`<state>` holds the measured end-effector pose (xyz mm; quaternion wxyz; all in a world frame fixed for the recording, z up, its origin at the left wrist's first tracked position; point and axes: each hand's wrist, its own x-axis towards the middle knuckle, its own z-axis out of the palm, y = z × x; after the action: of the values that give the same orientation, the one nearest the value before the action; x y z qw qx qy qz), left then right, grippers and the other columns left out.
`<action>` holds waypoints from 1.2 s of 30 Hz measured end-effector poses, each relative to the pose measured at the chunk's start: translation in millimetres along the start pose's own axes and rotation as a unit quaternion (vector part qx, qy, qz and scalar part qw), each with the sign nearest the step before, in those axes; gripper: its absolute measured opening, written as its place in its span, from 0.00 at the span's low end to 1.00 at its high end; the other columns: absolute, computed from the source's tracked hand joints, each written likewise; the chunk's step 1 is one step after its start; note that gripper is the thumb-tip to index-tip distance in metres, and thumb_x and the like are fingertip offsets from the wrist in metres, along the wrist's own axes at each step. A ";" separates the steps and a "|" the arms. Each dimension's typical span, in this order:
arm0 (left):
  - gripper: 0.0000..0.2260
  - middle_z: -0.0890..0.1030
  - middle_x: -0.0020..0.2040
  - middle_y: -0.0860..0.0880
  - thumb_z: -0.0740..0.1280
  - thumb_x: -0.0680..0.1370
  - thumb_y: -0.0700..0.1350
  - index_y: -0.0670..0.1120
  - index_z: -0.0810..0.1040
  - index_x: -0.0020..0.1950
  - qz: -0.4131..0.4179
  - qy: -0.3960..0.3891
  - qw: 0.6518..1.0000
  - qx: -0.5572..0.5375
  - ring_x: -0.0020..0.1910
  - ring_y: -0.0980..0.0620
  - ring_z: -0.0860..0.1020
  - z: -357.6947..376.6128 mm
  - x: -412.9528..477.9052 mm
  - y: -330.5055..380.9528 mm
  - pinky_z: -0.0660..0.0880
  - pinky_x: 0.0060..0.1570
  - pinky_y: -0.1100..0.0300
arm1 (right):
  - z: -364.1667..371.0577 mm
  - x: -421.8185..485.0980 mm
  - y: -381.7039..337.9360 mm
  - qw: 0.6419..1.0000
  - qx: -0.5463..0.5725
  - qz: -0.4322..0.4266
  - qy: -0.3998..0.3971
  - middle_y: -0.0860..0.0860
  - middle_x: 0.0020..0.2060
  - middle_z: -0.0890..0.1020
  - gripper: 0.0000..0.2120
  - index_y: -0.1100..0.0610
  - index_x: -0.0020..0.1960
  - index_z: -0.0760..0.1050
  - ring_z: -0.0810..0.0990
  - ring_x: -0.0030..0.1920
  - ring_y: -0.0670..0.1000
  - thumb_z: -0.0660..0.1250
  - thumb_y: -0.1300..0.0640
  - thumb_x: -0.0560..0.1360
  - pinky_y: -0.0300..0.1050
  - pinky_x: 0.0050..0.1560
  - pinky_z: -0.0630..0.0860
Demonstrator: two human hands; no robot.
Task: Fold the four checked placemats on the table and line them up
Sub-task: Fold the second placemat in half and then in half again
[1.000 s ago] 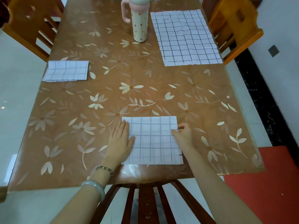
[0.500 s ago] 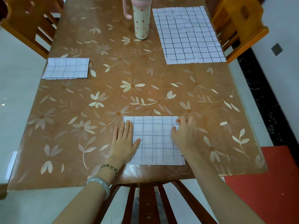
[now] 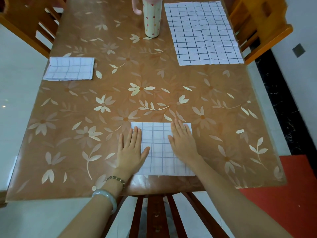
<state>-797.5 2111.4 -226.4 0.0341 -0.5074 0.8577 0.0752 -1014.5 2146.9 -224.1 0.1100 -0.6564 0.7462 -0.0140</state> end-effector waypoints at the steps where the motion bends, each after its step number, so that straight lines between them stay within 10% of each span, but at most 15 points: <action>1: 0.33 0.58 0.77 0.44 0.49 0.80 0.61 0.40 0.57 0.77 -0.001 0.002 1.000 0.002 0.76 0.48 0.56 0.2 -0.7 -2.1 0.48 0.73 0.42 | -1.0 -3.8 10.8 1.000 -0.007 0.017 0.001 0.56 0.75 0.59 0.28 0.61 0.76 0.55 0.55 0.76 0.54 0.42 0.46 0.82 0.52 0.75 0.50; 19: 0.34 0.46 0.79 0.46 0.40 0.80 0.64 0.42 0.45 0.78 0.035 -0.022 0.999 0.017 0.78 0.49 0.42 -5.4 31.6 20.8 0.39 0.74 0.46 | -11.2 -12.0 20.5 0.998 -0.022 0.052 -0.001 0.57 0.74 0.61 0.33 0.62 0.75 0.56 0.58 0.75 0.55 0.34 0.43 0.80 0.60 0.74 0.54; 30: 0.34 0.61 0.76 0.41 0.46 0.80 0.63 0.39 0.60 0.76 -0.014 0.004 1.000 0.019 0.76 0.44 0.58 -15.1 -11.9 -34.7 0.46 0.74 0.46 | -12.5 -11.4 20.4 0.997 -0.053 0.053 -0.024 0.57 0.75 0.60 0.33 0.62 0.75 0.57 0.56 0.76 0.55 0.34 0.44 0.80 0.59 0.74 0.47; 36: 0.28 0.73 0.60 0.39 0.66 0.74 0.57 0.38 0.70 0.65 -0.208 0.028 0.967 -0.146 0.55 0.39 0.71 -40.3 -17.0 5.9 0.69 0.52 0.46 | -36.7 -14.2 -21.1 0.994 0.007 0.013 0.104 0.63 0.66 0.71 0.24 0.61 0.69 0.69 0.72 0.65 0.62 0.62 0.58 0.74 0.55 0.61 0.72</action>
<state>-793.7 2122.2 -183.8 -0.0492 -0.6757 0.7140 0.1764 -999.0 2153.4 -182.8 0.0364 -0.6407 0.7621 -0.0860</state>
